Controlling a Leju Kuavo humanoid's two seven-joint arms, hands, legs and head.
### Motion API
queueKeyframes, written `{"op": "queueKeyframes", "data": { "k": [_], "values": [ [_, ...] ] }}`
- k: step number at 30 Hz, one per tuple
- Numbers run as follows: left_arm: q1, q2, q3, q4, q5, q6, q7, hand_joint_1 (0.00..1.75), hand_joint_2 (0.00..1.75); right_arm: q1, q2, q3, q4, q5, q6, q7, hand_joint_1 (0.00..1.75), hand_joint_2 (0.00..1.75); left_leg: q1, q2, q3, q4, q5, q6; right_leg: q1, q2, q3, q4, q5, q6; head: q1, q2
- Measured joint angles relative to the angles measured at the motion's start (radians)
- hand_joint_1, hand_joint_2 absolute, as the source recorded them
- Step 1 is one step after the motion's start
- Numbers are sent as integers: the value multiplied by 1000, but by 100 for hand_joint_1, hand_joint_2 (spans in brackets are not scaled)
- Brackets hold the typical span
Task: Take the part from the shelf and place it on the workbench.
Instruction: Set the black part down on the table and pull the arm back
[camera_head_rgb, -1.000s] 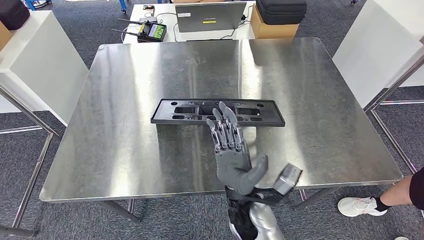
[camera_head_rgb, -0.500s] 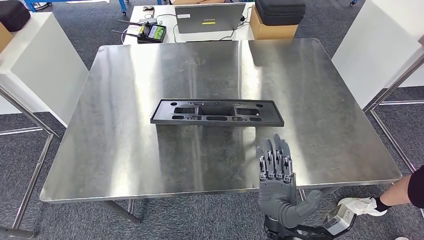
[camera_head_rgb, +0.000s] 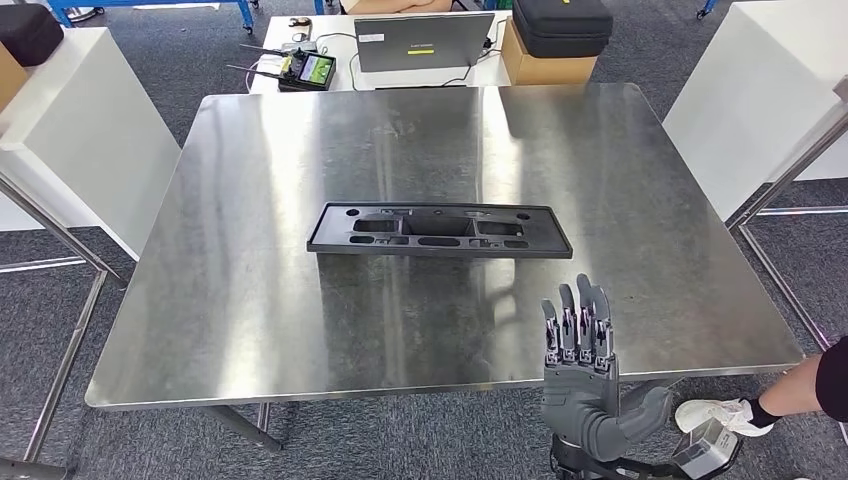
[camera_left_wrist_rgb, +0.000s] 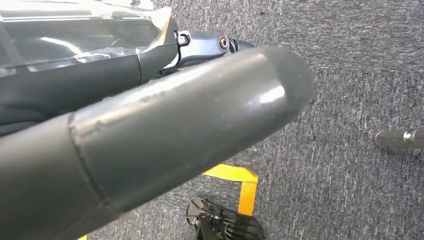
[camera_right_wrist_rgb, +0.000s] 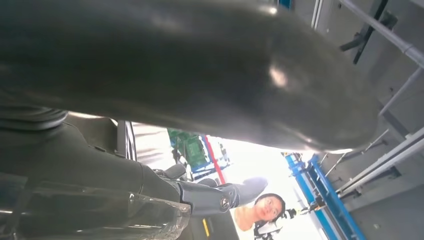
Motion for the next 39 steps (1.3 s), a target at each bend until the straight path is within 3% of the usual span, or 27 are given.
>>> {"op": "queueKeyframes", "data": {
  "k": [1,3,5,7,9,12,13,14,16,18,20,22,24,27,28,29,31,33,34,36,37,39],
  "values": [
    [0,0,0,0,0,7,6,0,0,-6,3,-2,5,3,1,4,0,0,0,0,-1,4,-2,-5,-4,-2,42,-73,21,8,0,0],
    [0,-4,0,0,8,30,18,0,0,-21,8,0,23,10,4,7,0,0,-2,0,-3,15,-9,-20,-4,-3,98,-171,50,7,-1,0],
    [0,-8,4,0,33,58,28,0,0,-40,10,11,54,9,21,8,0,0,-1,0,-5,20,-11,-34,2,-2,107,-185,58,-7,-3,0],
    [-1,-11,13,0,60,86,41,0,0,-69,9,32,102,-3,46,9,0,0,8,0,-9,30,-18,-46,-3,-2,108,-187,65,-20,-4,0],
    [-2,-13,25,0,74,127,58,0,0,-109,7,59,157,-26,70,9,0,0,15,1,-35,93,-64,-58,-8,-3,108,-190,70,-32,-8,0],
    [-2,-17,34,0,75,202,78,0,0,-175,-7,99,259,-74,103,3,0,0,21,1,-108,268,-153,-73,-5,-5,105,-189,72,-38,-13,0],
    [-1,-19,36,0,73,220,84,0,0,-196,-15,112,295,-88,110,-1,0,0,23,1,-116,291,-155,-76,-5,-6,104,-189,73,-38,-13,0],
    [-1,-20,36,0,71,231,89,0,0,-215,-23,126,328,-100,114,-6,0,0,26,1,-106,277,-140,-78,-6,-6,104,-188,73,-38,-13,0],
    [-1,-23,37,0,67,246,97,0,0,-248,-37,153,379,-119,116,-15,0,0,35,1,-41,160,-81,-80,-7,-6,106,-188,73,-37,-13,0],
    [-2,-26,36,0,66,255,104,0,0,-277,-49,177,414,-136,116,-19,0,0,35,-1,14,55,-48,-80,-2,-6,103,-187,75,-29,-13,0],
    [-3,-30,37,0,65,264,110,0,0,-302,-59,199,440,-149,115,-21,0,0,27,-4,21,32,-44,-71,3,-6,97,-188,80,-17,-11,0],
    [-2,-34,37,0,66,276,116,0,0,-322,-68,217,464,-160,114,-22,0,0,22,-3,15,27,-34,-54,2,-6,89,-186,80,-5,-10,0],
    [-3,-39,37,0,66,287,121,0,0,-342,-76,231,486,-166,111,-24,0,0,19,1,8,19,-22,-33,2,-6,64,-134,41,-8,-9,0],
    [-3,-42,40,0,66,295,124,0,0,-363,-86,248,515,-169,109,-26,0,0,13,3,-8,18,-10,-14,2,-6,-6,50,-58,-27,-7,0],
    [-3,-42,42,0,66,296,125,0,0,-366,-89,252,523,-169,109,-26,0,0,11,3,-13,18,-7,-11,3,-6,-15,87,-72,-25,-6,0],
    [-3,-44,44,0,66,298,127,0,0,-369,-91,255,530,-170,109,-26,0,0,8,2,-19,19,-3,-10,4,-6,-5,87,-69,-20,-6,0],
    [-3,-47,48,0,66,304,133,0,0,-382,-94,264,543,-173,109,-26,0,0,4,1,-26,20,5,-11,7,-6,69,-18,-31,-9,-6,0],
    [-4,-57,51,0,66,327,153,0,0,-406,-95,275,557,-184,113,-26,0,0,-1,2,-33,22,13,-17,15,-6,152,-151,3,-9,-7,0],
    [-4,-62,52,0,67,343,166,0,0,-419,-95,281,566,-191,118,-26,0,0,-4,2,-36,23,17,-21,19,-6,170,-187,11,-11,-7,0],
    [-5,-75,54,0,68,372,186,0,0,-440,-98,291,588,-206,127,-26,0,0,-6,2,-39,24,27,-29,22,-5,168,-203,21,-16,-9,0],
    [-5,-80,54,0,68,379,190,0,0,-449,-98,296,599,-210,130,-26,0,0,-5,1,-42,28,25,-34,15,-7,166,-206,25,-21,-8,0],
    [-5,-86,54,0,68,384,193,0,0,-464,-98,305,617,-214,133,-26,0,0,1,0,-60,70,-17,-46,2,-10,162,-209,37,-37,-10,0]
  ]
}}
